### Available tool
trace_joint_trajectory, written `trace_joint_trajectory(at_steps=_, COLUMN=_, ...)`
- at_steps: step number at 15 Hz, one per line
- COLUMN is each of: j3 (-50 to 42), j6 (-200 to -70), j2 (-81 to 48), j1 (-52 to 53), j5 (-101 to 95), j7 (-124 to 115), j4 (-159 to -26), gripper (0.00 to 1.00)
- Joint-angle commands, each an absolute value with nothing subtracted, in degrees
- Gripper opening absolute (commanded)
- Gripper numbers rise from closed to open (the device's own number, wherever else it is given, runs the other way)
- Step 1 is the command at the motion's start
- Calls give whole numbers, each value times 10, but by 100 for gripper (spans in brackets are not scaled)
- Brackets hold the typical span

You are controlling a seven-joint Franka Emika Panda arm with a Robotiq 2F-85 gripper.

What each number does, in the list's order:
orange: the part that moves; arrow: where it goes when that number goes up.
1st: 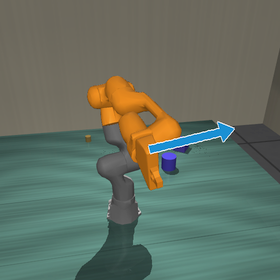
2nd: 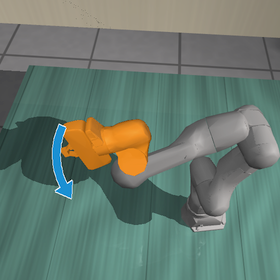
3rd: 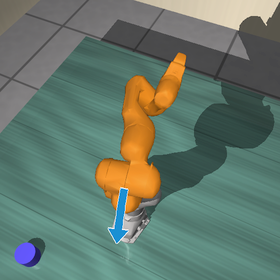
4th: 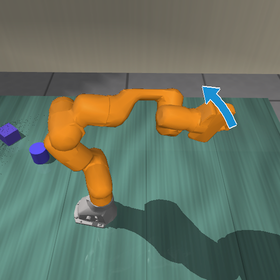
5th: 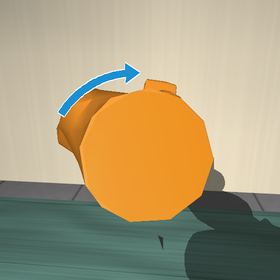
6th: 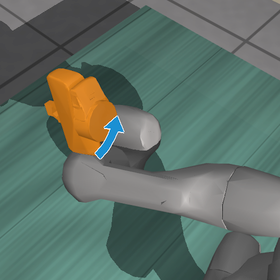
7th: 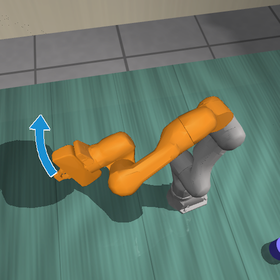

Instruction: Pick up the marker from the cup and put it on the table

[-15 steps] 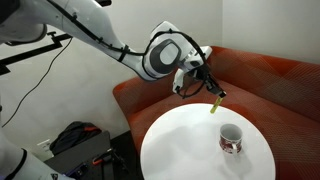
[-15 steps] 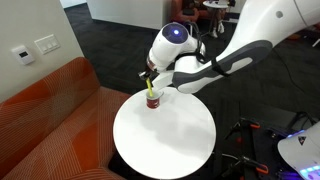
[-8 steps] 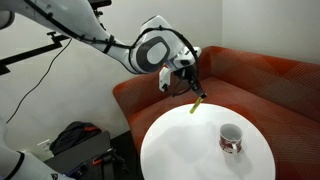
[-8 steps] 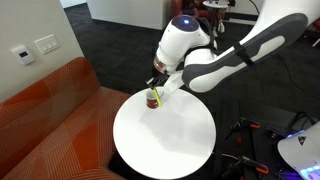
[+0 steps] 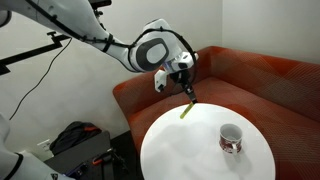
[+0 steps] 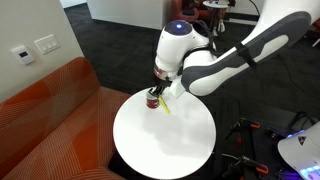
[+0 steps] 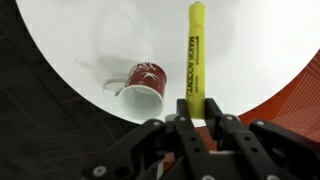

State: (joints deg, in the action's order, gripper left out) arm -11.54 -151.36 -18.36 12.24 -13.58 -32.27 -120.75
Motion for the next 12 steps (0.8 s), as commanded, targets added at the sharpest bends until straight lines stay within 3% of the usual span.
trace_joint_trajectory(at_steps=1, j3=-71, j6=-1499, j2=-215, j1=109, j5=-114, j7=-283, j4=-1175, gripper=6)
trace_joint_trajectory(at_steps=12, j3=-12, j6=-1465, j2=-396, j1=118, j5=-29, j7=-271, j4=-1009, gripper=6)
